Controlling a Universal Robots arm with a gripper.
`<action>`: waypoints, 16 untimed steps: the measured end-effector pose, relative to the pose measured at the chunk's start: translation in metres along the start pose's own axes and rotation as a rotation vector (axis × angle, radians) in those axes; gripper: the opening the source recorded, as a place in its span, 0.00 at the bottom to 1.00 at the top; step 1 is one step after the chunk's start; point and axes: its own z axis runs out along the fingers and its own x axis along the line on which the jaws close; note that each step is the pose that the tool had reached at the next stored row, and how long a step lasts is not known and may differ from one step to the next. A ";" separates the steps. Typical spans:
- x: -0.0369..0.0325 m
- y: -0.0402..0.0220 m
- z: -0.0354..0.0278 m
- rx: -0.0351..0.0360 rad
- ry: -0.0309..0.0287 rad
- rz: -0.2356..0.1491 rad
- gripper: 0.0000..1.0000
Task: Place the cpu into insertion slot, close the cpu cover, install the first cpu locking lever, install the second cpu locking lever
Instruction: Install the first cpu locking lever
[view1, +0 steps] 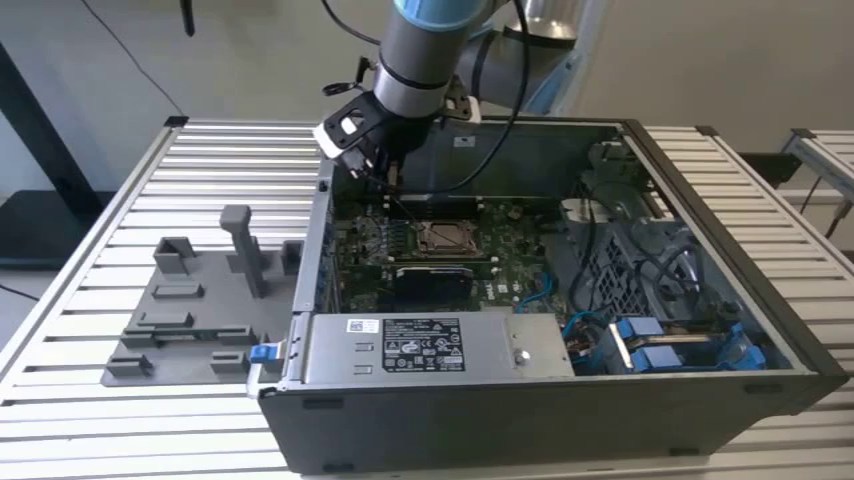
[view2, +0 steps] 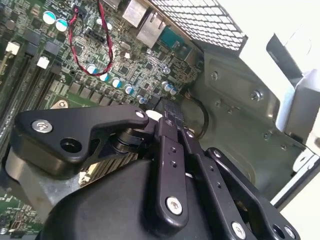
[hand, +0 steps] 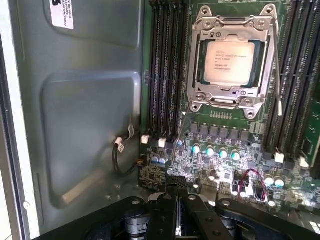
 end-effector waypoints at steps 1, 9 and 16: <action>-0.0003 0.0002 0.0008 -0.0001 0.0012 0.000 0.11; -0.0017 0.0028 0.0043 0.0000 0.0036 -0.001 0.11; -0.0020 0.0036 0.0072 -0.0002 0.0071 -0.002 0.11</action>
